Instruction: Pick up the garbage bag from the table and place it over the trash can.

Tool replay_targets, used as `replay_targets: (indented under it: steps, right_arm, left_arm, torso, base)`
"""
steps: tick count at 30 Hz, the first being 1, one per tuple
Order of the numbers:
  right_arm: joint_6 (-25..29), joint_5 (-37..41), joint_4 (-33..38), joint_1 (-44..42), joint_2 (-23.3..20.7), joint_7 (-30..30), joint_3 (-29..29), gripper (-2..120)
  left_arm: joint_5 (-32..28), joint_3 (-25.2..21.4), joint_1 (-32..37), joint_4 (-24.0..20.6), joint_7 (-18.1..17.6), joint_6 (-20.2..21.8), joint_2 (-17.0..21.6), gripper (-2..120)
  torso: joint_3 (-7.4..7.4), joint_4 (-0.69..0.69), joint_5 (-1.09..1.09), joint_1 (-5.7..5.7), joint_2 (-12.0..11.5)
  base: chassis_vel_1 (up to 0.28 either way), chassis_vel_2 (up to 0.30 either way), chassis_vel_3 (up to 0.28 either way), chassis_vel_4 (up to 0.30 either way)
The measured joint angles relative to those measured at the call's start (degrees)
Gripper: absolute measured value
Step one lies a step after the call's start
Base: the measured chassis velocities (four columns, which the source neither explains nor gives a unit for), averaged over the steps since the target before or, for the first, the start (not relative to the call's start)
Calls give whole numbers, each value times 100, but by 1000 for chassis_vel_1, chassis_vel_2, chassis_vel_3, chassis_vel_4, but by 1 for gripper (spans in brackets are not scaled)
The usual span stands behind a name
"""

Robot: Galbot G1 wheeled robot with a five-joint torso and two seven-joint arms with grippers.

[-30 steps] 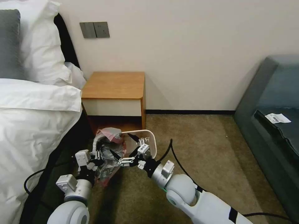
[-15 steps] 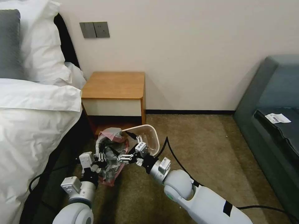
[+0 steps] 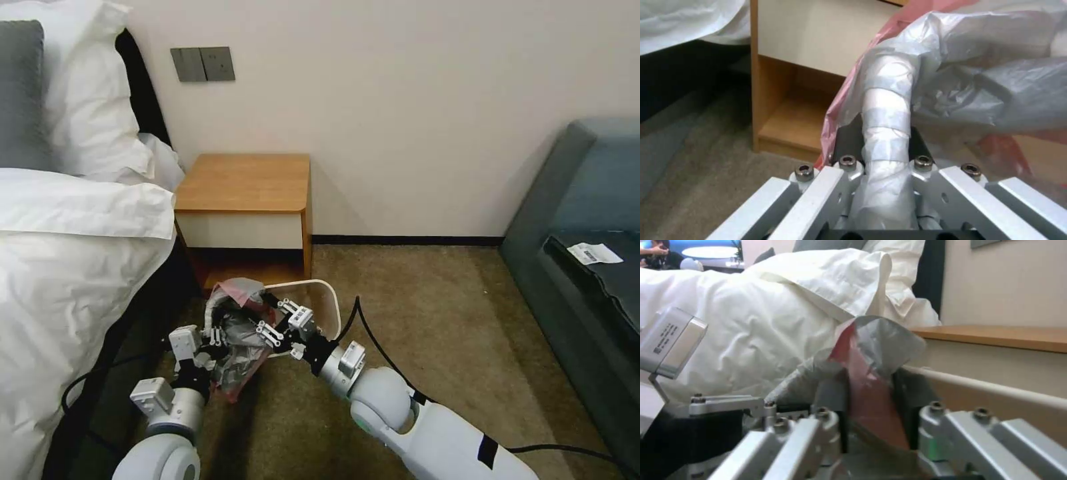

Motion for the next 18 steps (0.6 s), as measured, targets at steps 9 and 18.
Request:
replay_targets:
  steps: [9, 18]
  right_arm:
    - [9, -6, 64, -19, -5, -4, 0, 0]
    - [12, -4, 186, 90, -4, 14, 182, 0]
  left_arm:
    - [-19, -24, -28, -1, -5, 3, 15, 7]
    - [2, -23, 18, 6, -5, -31, 39, 7]
  torso:
    - [0, 0, 0, 0, 0]
    - [0, 0, 0, 0, 0]
  base:
    - [0, 0, 0, 0]
    - [0, 0, 0, 0]
